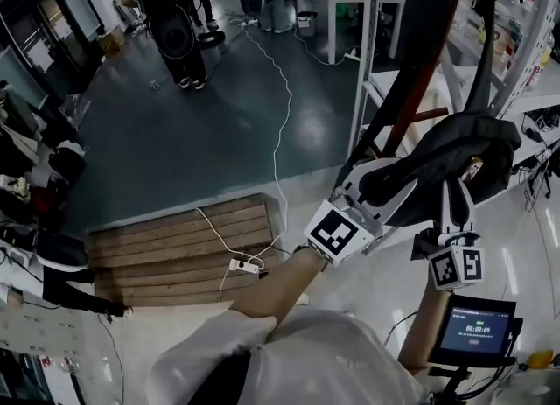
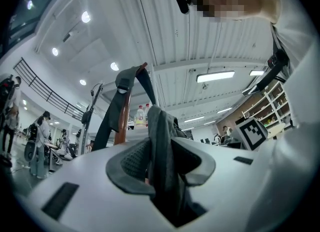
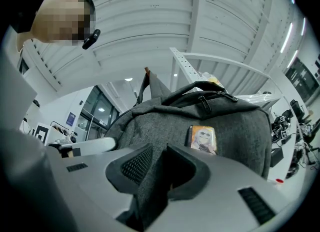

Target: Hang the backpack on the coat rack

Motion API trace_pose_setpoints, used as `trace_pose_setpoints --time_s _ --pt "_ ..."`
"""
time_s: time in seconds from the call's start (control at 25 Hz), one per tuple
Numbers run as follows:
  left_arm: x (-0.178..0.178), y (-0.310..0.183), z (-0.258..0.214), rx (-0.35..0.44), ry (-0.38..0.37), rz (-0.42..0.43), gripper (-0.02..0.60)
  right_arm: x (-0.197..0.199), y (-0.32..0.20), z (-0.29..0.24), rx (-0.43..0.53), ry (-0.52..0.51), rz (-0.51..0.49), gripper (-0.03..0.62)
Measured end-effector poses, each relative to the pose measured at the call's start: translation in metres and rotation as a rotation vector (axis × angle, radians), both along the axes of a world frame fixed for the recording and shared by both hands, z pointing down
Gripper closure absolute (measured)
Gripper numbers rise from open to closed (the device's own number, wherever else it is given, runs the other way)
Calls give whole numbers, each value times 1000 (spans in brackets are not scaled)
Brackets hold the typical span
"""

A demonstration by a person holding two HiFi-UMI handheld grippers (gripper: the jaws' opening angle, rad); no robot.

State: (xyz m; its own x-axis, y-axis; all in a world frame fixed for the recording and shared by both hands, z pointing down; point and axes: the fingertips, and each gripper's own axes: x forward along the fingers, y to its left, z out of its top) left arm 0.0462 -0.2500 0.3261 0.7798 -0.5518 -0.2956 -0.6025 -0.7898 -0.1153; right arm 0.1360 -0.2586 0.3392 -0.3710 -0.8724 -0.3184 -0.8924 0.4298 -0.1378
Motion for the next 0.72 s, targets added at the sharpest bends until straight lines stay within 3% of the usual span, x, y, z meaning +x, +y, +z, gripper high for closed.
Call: trace_pose_setpoints --time_s 0.72 --pt "-1 -2 12 -29 -14 2 457 -6 -6 9 -18 45 21 497"
